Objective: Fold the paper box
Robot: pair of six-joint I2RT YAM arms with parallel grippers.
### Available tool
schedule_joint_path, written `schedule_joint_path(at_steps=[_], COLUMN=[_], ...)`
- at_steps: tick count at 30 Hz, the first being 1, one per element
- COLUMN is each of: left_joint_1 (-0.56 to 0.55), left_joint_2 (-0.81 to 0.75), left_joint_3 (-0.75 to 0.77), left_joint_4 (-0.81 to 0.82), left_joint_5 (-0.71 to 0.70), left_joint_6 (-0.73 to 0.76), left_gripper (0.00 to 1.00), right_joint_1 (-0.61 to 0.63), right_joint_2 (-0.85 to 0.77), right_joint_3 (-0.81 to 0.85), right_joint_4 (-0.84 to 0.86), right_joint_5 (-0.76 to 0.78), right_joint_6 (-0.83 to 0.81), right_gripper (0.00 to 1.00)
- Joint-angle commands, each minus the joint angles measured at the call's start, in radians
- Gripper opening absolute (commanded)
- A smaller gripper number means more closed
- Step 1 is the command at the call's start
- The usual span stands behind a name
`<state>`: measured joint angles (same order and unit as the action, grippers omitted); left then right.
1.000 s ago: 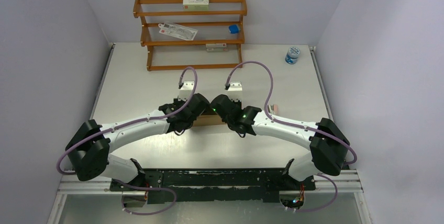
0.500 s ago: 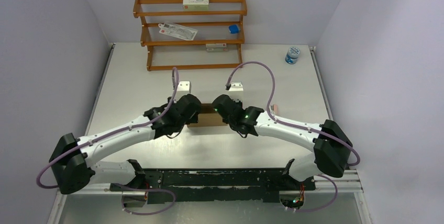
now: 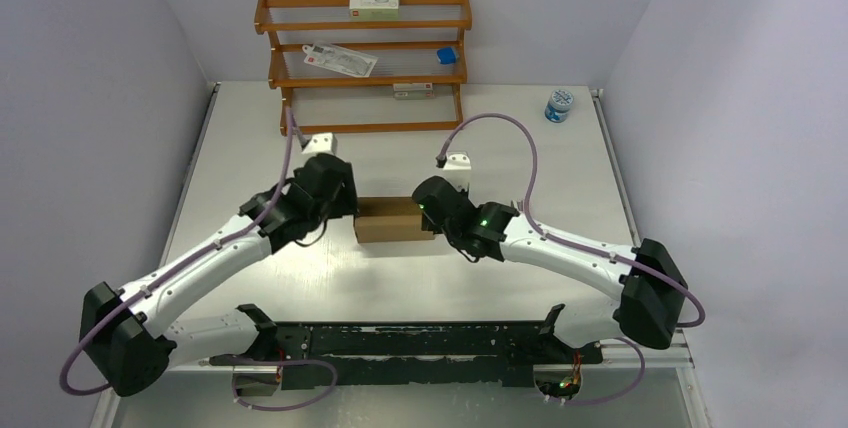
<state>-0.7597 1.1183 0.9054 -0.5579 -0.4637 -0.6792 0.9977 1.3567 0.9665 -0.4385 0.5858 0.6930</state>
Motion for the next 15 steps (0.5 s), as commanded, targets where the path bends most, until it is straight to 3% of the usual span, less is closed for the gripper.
schedule_joint_path(at_steps=[1, 7, 15], left_joint_1=[0.131, 0.256, 0.308], left_joint_2=[0.006, 0.068, 0.135], left_joint_3=[0.072, 0.113, 0.069], left_joint_4=[0.016, 0.038, 0.112], left_joint_5=[0.133, 0.287, 0.434], left_joint_6=[0.134, 0.195, 0.162], left_gripper=[0.65, 0.61, 0.59], right_joint_1=[-0.005, -0.033, -0.05], right_joint_2=[-0.03, -0.029, -0.011], right_joint_3=[0.047, 0.046, 0.032], right_joint_4=[-0.014, 0.001, 0.029], right_joint_5=[-0.005, -0.005, -0.027], right_joint_6=[-0.011, -0.014, -0.026], right_gripper=[0.47, 0.42, 0.34])
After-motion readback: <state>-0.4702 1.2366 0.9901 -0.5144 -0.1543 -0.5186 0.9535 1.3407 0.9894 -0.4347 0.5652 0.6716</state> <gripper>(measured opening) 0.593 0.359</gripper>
